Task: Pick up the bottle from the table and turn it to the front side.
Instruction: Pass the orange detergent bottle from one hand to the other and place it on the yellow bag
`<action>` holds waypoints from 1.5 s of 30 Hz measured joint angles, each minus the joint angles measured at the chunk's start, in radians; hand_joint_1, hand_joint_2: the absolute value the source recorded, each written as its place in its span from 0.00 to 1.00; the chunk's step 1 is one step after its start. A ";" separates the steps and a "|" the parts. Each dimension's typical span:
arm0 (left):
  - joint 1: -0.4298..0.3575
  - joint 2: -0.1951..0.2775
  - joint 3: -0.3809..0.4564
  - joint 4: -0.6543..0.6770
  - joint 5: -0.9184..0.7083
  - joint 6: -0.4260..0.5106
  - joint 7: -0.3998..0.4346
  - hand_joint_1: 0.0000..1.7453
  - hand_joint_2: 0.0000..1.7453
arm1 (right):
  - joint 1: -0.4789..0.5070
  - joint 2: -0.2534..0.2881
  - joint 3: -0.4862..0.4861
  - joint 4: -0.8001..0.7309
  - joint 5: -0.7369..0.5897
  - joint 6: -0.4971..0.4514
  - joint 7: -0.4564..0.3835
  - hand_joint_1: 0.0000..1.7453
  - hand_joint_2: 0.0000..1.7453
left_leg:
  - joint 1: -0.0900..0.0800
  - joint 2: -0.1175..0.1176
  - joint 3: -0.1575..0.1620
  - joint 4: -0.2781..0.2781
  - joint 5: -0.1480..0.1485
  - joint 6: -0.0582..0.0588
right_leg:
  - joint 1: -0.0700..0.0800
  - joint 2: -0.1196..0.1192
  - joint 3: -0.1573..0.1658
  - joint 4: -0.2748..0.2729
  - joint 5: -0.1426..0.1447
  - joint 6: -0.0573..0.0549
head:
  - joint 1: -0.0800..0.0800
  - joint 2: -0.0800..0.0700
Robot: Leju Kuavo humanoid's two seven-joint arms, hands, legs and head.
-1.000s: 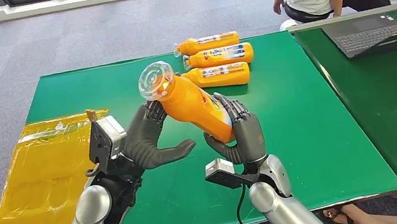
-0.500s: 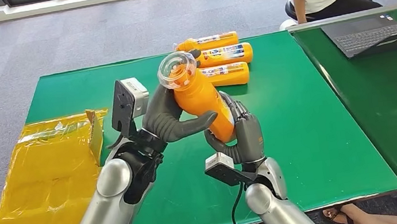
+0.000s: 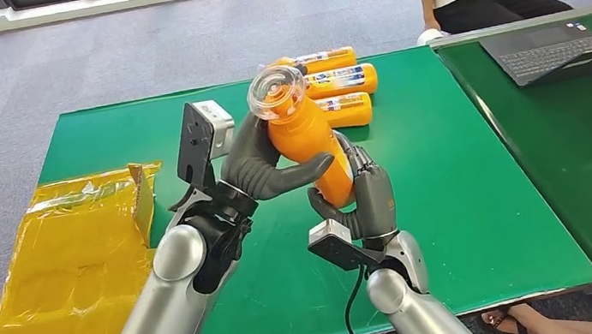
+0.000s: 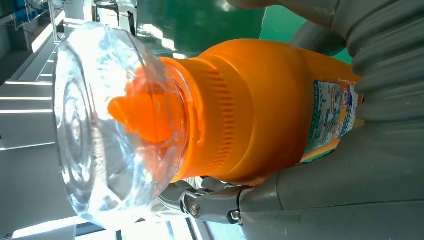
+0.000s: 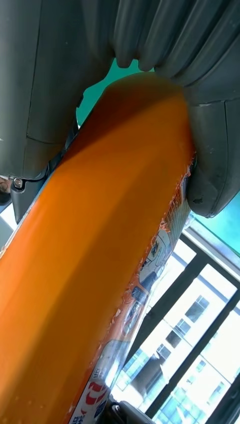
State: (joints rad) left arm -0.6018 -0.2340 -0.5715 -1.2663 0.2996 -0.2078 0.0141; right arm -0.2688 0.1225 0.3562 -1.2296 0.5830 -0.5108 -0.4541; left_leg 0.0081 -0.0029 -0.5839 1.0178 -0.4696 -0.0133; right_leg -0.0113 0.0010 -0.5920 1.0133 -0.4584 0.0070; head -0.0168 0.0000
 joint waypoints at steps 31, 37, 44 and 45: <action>-0.081 -0.039 -0.065 0.144 -0.018 0.055 -0.018 1.00 1.00 | -0.008 0.010 -0.032 0.023 -0.006 0.007 0.013 1.00 1.00 | 0.000 0.000 0.000 0.000 0.000 0.000 | 0.000 0.000 0.000 0.000 0.000 0.000 | 0.000 0.000; -0.087 -0.048 -0.070 0.155 -0.043 0.057 -0.028 1.00 1.00 | -0.004 0.015 -0.043 0.023 0.003 0.003 0.017 1.00 1.00 | 0.000 0.000 0.000 0.000 0.000 0.000 | 0.000 0.000 0.000 0.000 0.000 0.000 | 0.000 0.000; -0.088 -0.054 -0.075 0.158 -0.051 0.056 -0.029 1.00 1.00 | -0.001 0.015 -0.047 0.023 0.006 0.003 0.016 1.00 1.00 | 0.000 0.000 0.000 0.000 0.000 0.000 | 0.000 0.000 0.000 0.000 0.000 0.000 | 0.000 0.000; -0.089 -0.054 -0.077 0.158 -0.051 0.056 -0.030 1.00 1.00 | -0.001 0.015 -0.048 0.023 0.006 0.003 0.016 1.00 1.00 | 0.000 0.000 0.000 0.000 0.000 0.000 | 0.000 0.000 0.000 0.000 0.000 0.000 | 0.000 0.000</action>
State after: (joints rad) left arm -0.6906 -0.2876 -0.6481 -1.1080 0.2482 -0.1514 -0.0155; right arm -0.2697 0.1378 0.3080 -1.2066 0.5892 -0.5077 -0.4379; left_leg 0.0081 -0.0029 -0.5838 1.0178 -0.4696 -0.0133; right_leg -0.0113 0.0009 -0.5919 1.0133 -0.4584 0.0070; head -0.0168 0.0000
